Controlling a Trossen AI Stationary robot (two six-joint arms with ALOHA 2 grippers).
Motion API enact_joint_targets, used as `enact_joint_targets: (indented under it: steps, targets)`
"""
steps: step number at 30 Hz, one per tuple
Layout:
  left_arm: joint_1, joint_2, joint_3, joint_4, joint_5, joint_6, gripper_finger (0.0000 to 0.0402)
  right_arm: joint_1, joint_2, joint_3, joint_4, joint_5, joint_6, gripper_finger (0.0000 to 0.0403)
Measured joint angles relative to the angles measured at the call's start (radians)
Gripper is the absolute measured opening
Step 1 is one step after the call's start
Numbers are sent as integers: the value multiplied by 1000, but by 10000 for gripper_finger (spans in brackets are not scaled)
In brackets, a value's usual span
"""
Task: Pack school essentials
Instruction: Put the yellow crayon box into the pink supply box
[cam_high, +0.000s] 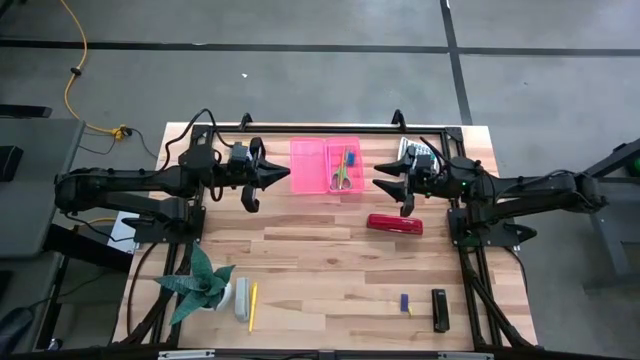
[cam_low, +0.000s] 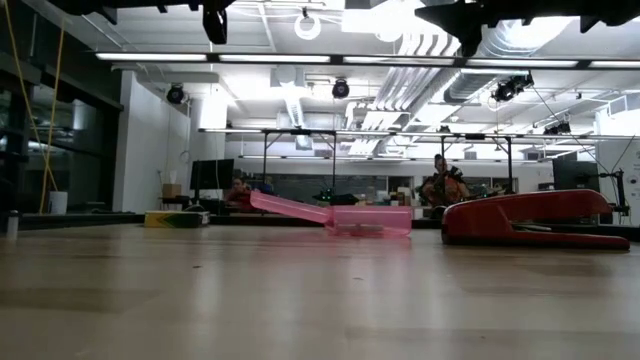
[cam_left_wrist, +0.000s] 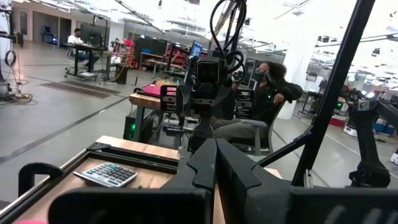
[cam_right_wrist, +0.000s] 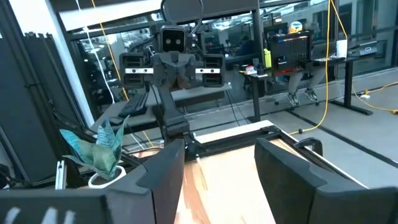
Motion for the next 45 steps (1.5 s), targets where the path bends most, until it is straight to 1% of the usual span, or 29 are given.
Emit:
enact_joint_targets:
  steps: [11,13,14,15,17,22,24,25,27,29,31,32,33,34,37,42,44,45]
  targets:
    - [0,0,0,-17,-1,-3,0,0,0,0,-1,0,0,188]
    - [0,0,1,-25,-13,-45,5,0,0,0,-1,0,1,188]
    - [0,1,9,-53,-17,-63,9,0,0,0,-1,0,2,188]
    - [-1,8,28,-102,-19,-73,16,0,0,0,-1,0,2,188]
    - [-15,27,92,-263,-33,-73,33,0,0,0,-1,0,3,188]
    - [-83,112,304,-685,-126,-28,89,0,0,0,-12,-5,48,188]
    - [-112,142,386,-839,-170,-29,109,0,0,0,-37,-12,52,188]
    - [-126,156,424,-917,-211,-37,118,0,1,0,-51,-13,52,188]
    - [-152,182,489,-1065,-333,-52,134,0,1,0,-67,-13,52,188]
    - [-158,199,535,-1175,-489,-73,146,0,1,0,-68,-17,52,188]
    - [-122,213,567,-1251,-646,-152,154,0,1,0,-68,-18,53,188]
    - [-88,223,579,-1289,-687,-179,157,0,1,0,-68,-19,53,188]
    - [-44,234,585,-1319,-693,-186,158,0,1,0,-68,-19,52,188]
    - [8,245,584,-1350,-676,-185,158,0,1,0,-68,-19,52,188]
    - [171,305,574,-1391,-541,-141,159,0,1,0,-68,-19,58,188]
    - [406,469,541,-1403,-344,-2,159,0,1,0,-75,-19,80,188]
    - [475,546,539,-1424,-284,33,159,0,1,0,-77,-19,79,188]
    - [501,583,538,-1440,-277,49,159,0,1,0,-78,-19,79,188]
